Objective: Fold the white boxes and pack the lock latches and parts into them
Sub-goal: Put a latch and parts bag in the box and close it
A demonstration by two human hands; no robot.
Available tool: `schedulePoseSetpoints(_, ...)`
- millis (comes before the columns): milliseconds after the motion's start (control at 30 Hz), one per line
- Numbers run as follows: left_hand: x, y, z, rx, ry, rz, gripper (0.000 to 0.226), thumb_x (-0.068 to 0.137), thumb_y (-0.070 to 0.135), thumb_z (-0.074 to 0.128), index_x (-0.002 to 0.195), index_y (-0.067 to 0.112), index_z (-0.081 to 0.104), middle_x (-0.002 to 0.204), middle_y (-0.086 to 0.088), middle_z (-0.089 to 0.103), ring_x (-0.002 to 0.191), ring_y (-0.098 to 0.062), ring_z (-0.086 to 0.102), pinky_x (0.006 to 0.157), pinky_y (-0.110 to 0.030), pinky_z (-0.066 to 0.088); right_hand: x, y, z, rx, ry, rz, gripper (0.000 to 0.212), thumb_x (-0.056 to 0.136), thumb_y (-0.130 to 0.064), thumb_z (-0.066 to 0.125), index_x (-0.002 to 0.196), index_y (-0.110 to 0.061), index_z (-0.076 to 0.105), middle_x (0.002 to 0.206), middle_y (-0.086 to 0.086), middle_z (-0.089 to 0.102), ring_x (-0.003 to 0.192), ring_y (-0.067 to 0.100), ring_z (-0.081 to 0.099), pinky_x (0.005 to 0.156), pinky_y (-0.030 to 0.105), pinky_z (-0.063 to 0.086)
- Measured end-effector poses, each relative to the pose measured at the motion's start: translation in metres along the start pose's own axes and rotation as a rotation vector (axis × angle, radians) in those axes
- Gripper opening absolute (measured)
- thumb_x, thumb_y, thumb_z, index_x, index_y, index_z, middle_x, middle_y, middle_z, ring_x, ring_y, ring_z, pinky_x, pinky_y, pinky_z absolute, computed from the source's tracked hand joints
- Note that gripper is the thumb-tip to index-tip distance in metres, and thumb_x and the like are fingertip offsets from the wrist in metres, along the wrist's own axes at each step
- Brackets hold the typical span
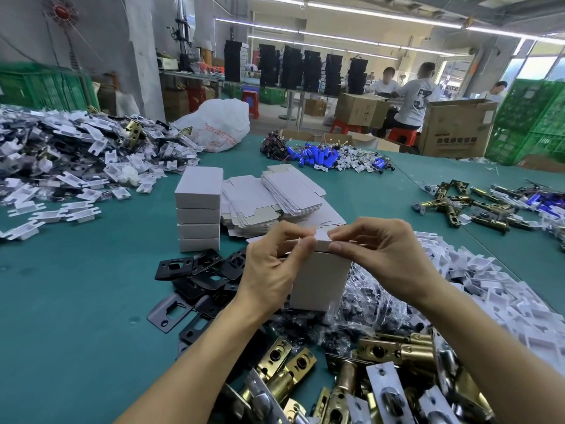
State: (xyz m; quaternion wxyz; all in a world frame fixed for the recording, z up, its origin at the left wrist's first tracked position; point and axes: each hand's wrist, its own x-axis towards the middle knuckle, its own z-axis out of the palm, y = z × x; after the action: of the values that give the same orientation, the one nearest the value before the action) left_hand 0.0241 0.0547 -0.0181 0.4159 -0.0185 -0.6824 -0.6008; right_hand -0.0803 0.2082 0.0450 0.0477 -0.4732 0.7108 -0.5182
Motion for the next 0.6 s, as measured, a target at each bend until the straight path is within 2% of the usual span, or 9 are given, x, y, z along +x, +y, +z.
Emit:
schedulePoseSetpoints(67, -0.0003, 0.0022, -0.0011, -0.018, -0.009, -0.006, 0.030, 0.084, 0.056, 0.068, 0.099, 0.030, 0.071, 0.108, 0.010, 0.075, 0.099, -0.015, 0.073, 0.075, -0.035, 0.062, -0.0007, 0.0006, -0.0002, 0.003, -0.021, 0.003, 0.022, 0.072, -0.030, 0.076, 0.089, -0.016, 0.077, 0.094, -0.001, 0.077, 0.085, 0.017, 0.074, 0.082, 0.032, 0.060)
schedulePoseSetpoints(167, 0.0003, 0.0028, -0.0022, -0.025, 0.015, -0.025, 0.029, 0.079, 0.063, 0.070, 0.092, 0.037, 0.071, 0.109, 0.011, 0.074, 0.097, -0.015, 0.073, 0.076, -0.032, 0.060, -0.0013, 0.0001, -0.0004, 0.023, -0.053, 0.003, 0.018, 0.075, -0.022, 0.075, 0.093, -0.022, 0.077, 0.097, -0.006, 0.077, 0.090, 0.012, 0.074, 0.084, 0.025, 0.058)
schedulePoseSetpoints(233, 0.0005, 0.0034, -0.0033, -0.033, 0.014, -0.036, 0.029, 0.079, 0.064, 0.070, 0.094, 0.039, 0.072, 0.109, 0.010, 0.074, 0.097, -0.016, 0.073, 0.076, -0.032, 0.060, -0.0017, 0.0005, -0.0018, 0.031, -0.064, -0.010, 0.022, 0.076, -0.012, 0.076, 0.094, -0.024, 0.076, 0.099, -0.007, 0.076, 0.092, 0.009, 0.073, 0.086, 0.021, 0.056)
schedulePoseSetpoints(333, 0.0003, 0.0024, -0.0055, 0.048, -0.042, 0.006, 0.029, 0.082, 0.051, 0.072, 0.105, 0.034, 0.072, 0.113, 0.009, 0.073, 0.100, -0.017, 0.071, 0.074, -0.034, 0.061, -0.0032, 0.0010, -0.0042, 0.025, -0.055, -0.030, 0.025, 0.074, -0.010, 0.076, 0.095, -0.022, 0.075, 0.100, -0.004, 0.075, 0.094, 0.007, 0.073, 0.088, 0.020, 0.055)
schedulePoseSetpoints(433, 0.0004, 0.0012, -0.0058, 0.039, -0.074, -0.005, 0.026, 0.080, 0.032, 0.077, 0.105, 0.031, 0.072, 0.115, 0.009, 0.072, 0.101, -0.015, 0.071, 0.075, -0.027, 0.060, -0.0038, 0.0025, -0.0039, -0.040, -0.039, -0.074, 0.029, 0.075, -0.006, 0.077, 0.102, -0.018, 0.074, 0.101, -0.002, 0.075, 0.094, 0.004, 0.072, 0.089, 0.019, 0.054)
schedulePoseSetpoints(533, 0.0004, -0.0006, -0.0047, -0.024, -0.051, -0.039, 0.026, 0.076, 0.027, 0.078, 0.100, 0.025, 0.073, 0.113, 0.006, 0.073, 0.102, -0.014, 0.072, 0.079, -0.028, 0.059, -0.0052, 0.0045, -0.0043, -0.072, -0.058, -0.102, 0.032, 0.074, -0.014, 0.076, 0.106, -0.017, 0.073, 0.106, -0.003, 0.074, 0.099, 0.003, 0.070, 0.089, 0.019, 0.055)
schedulePoseSetpoints(600, 0.0004, -0.0019, -0.0044, -0.048, -0.038, -0.040, 0.023, 0.075, 0.025, 0.079, 0.097, 0.022, 0.073, 0.111, 0.004, 0.074, 0.102, -0.018, 0.072, 0.080, -0.030, 0.058, -0.0077, 0.0070, -0.0044, -0.082, -0.088, -0.098, 0.034, 0.075, -0.012, 0.077, 0.108, -0.020, 0.073, 0.111, -0.005, 0.072, 0.103, 0.002, 0.068, 0.088, 0.020, 0.055)
